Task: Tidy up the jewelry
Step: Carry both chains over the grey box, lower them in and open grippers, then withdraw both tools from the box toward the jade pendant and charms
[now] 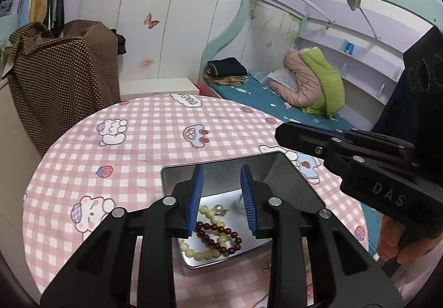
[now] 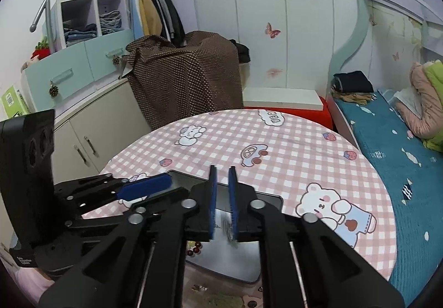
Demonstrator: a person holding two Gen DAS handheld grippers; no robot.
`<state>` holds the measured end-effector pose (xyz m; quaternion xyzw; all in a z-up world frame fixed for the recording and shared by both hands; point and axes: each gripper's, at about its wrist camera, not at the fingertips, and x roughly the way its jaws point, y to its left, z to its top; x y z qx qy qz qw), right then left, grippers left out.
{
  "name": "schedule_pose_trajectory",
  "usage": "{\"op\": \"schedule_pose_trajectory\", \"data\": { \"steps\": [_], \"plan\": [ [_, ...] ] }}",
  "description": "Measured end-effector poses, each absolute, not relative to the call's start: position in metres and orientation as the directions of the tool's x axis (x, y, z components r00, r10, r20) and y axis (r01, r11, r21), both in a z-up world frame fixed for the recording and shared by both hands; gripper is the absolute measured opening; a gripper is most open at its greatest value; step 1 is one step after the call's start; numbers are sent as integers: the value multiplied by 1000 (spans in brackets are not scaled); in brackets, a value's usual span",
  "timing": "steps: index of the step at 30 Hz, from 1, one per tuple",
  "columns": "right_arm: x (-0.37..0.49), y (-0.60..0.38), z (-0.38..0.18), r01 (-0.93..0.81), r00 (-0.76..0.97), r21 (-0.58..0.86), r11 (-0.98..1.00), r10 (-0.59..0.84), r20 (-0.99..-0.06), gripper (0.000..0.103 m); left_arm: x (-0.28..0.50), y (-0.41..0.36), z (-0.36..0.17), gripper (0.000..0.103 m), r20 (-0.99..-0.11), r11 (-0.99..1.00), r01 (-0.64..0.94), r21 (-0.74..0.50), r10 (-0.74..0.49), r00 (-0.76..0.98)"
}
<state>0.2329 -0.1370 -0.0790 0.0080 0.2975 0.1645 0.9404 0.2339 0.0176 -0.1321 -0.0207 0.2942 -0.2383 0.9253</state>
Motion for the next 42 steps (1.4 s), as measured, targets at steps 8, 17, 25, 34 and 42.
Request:
{"op": "schedule_pose_trajectory", "data": {
  "steps": [8, 17, 25, 34, 42],
  "plan": [
    [228, -148, -79, -231, 790, 92, 969, 242, -563, 49, 227, 22, -130, 35, -529, 892, 416, -178, -443, 724],
    [214, -162, -79, -176, 803, 102, 979, 203, -560, 67, 217, 19, -126, 44, -534, 902, 397, -167, -422, 733],
    [190, -179, -75, -118, 829, 85, 989, 145, -540, 87, 197, 11, -118, 54, -524, 907, 390, -158, -412, 746],
    [162, -207, -80, -40, 834, 113, 993, 96, -543, 95, 166, 0, -115, 72, -523, 910, 394, -131, -401, 752],
    [147, -223, -103, 5, 798, 141, 990, 80, -597, 95, 149, -12, -127, 86, -554, 908, 404, -107, -392, 735]
  ]
}}
